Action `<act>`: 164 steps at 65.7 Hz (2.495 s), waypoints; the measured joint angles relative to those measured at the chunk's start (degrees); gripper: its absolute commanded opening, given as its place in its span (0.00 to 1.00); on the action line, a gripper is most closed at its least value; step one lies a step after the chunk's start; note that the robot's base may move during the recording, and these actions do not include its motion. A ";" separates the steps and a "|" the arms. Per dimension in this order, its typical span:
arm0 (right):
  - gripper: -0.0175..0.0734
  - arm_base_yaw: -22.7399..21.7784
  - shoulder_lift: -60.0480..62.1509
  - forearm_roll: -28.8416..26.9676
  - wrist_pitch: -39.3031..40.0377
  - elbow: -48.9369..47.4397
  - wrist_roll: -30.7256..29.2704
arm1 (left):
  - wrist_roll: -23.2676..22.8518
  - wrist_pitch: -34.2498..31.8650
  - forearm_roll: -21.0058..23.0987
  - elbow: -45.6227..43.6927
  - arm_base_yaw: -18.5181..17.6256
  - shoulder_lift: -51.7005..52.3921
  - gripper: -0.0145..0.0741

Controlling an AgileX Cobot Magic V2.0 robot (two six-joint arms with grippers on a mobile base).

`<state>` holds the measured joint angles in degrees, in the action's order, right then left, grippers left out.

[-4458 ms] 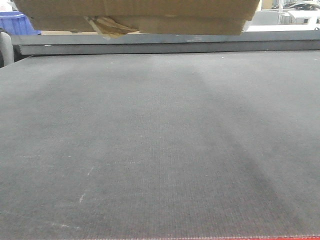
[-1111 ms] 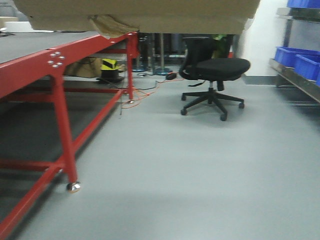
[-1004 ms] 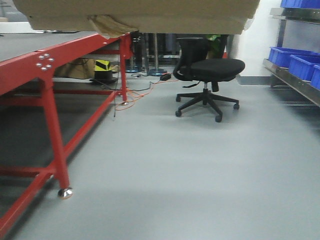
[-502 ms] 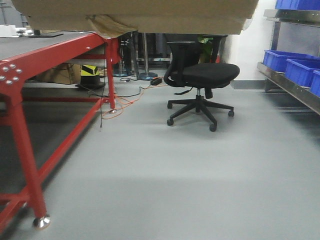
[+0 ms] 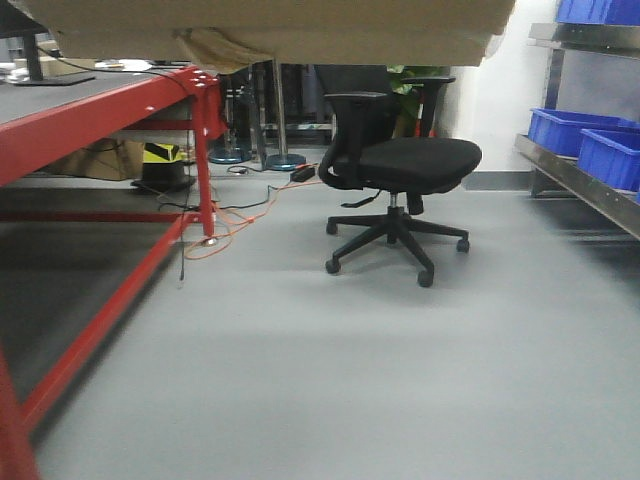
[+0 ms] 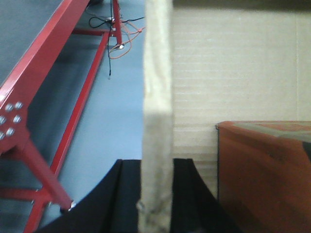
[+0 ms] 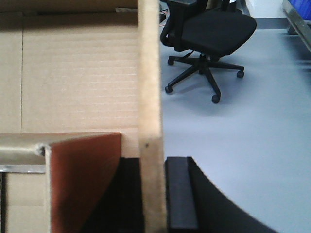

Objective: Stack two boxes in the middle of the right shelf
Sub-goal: 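Hold the boxes with both grippers while driving toward the steel shelf, then align the held boxes above the middle shelf with both grippers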

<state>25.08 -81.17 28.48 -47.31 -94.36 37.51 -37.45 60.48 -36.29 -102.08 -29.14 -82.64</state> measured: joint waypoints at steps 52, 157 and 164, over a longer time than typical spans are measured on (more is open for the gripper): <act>0.02 0.00 0.00 0.00 0.25 0.00 0.00 | 0.00 0.21 -0.43 0.00 0.00 0.00 0.04; 0.02 0.00 -0.10 0.00 0.37 0.00 0.00 | 0.00 -0.10 -0.89 0.00 0.00 0.00 0.04; 0.02 0.00 -0.10 0.00 0.37 0.00 0.00 | 0.00 -0.10 -0.89 0.00 0.00 0.00 0.04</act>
<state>25.08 -81.28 28.48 -46.94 -94.36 37.51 -37.45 60.38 -37.18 -102.08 -29.14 -82.64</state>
